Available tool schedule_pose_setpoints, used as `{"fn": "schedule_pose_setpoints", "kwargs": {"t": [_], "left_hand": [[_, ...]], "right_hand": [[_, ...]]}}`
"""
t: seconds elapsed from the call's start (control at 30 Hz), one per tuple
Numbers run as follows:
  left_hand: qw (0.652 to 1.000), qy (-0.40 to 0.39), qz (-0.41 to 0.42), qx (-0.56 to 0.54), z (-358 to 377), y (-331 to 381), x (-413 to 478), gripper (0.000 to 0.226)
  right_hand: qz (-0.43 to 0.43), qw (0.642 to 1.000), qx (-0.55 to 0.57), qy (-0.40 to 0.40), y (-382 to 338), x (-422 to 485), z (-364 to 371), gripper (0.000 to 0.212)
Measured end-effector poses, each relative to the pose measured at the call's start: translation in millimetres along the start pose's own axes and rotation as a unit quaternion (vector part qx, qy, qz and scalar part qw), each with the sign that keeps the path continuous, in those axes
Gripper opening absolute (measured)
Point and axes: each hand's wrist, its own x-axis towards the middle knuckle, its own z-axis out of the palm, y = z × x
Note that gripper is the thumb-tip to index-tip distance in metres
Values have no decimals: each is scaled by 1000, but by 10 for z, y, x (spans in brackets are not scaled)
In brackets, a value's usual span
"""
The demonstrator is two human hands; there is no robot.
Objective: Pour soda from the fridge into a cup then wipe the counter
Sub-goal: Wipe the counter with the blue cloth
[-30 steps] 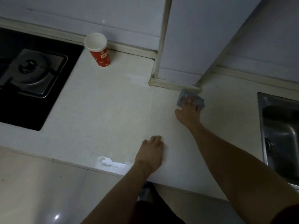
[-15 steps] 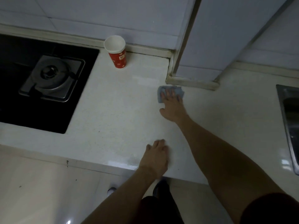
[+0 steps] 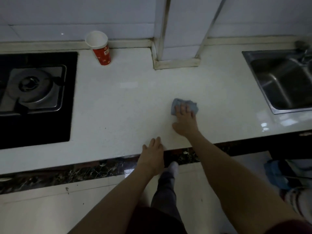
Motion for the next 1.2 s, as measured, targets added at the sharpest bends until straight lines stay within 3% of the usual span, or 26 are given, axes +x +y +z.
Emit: {"fn": "schedule_pose_setpoints", "kwargs": {"t": [0.13, 0.23, 0.43, 0.57, 0.7, 0.87, 1.2], "left_hand": [[1000, 4, 15, -15, 83, -74, -37, 61], [999, 4, 31, -17, 107, -129, -33, 62], [997, -6, 52, -48, 94, -220, -59, 63], [998, -13, 50, -48, 67, -177, -53, 62], [995, 4, 47, -91, 40, -217, -59, 57], [992, 67, 17, -108, -109, -330, -43, 35], [997, 51, -56, -35, -615, -628, 440, 56]], "right_hand": [[-119, 992, -18, -24, -470, -216, 162, 84], [-138, 990, -33, -24, -259, -361, 171, 82], [84, 996, 9, 41, 582, -993, 280, 77], [171, 983, 55, 41, 273, -1144, 404, 77], [94, 994, 42, 49, -288, -1162, 511, 82], [-19, 999, 17, 40, -637, -996, 594, 80], [-43, 999, -28, -9, -329, 353, -64, 76]]}}
